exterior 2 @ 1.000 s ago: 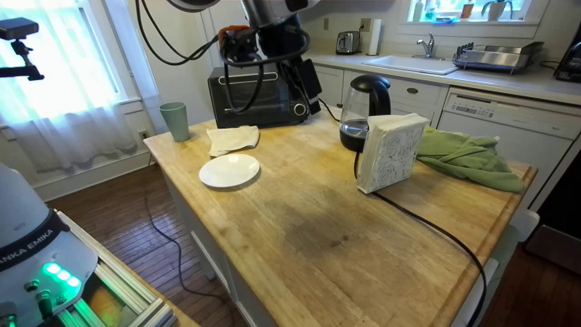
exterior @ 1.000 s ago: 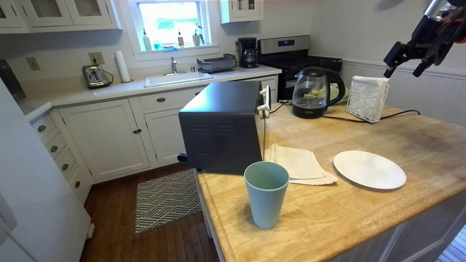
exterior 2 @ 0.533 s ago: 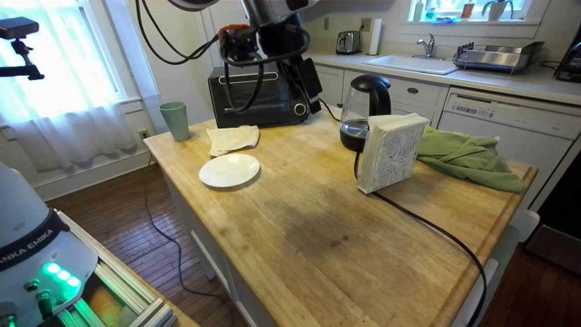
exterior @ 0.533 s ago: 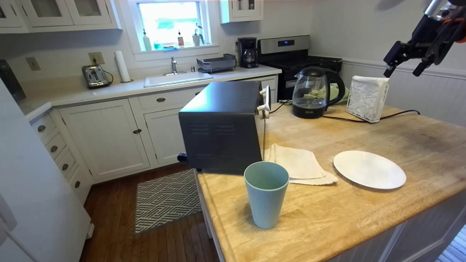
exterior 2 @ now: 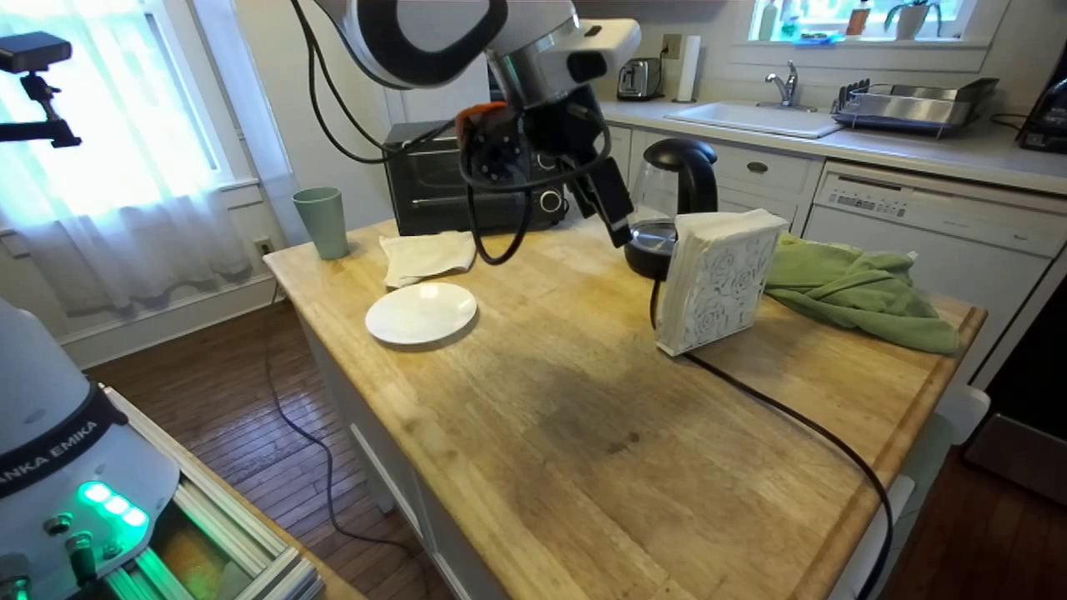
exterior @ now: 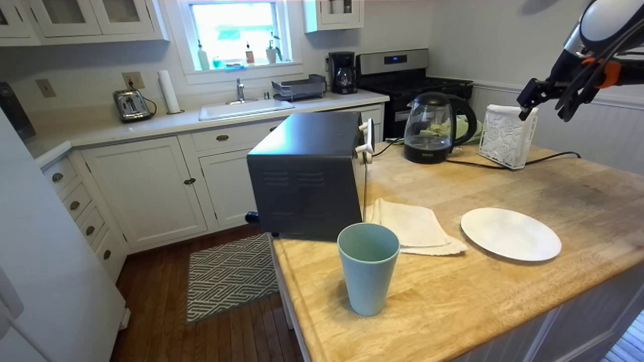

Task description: Move the napkin holder to the bottom right of the stove

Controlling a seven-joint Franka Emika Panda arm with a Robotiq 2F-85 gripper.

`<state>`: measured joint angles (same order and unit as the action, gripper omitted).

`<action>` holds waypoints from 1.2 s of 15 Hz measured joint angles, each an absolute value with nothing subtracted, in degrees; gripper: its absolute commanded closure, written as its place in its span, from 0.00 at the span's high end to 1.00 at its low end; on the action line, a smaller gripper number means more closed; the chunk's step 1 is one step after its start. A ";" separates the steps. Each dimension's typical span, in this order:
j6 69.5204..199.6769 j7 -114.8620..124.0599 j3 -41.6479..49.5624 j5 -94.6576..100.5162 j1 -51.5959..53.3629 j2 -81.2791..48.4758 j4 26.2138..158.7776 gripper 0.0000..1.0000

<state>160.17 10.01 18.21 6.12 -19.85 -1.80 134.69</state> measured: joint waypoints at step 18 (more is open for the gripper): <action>164.13 1.92 15.36 -0.38 -24.21 -28.09 118.05 1.00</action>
<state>164.13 1.92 15.36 -0.38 -24.21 -28.09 118.05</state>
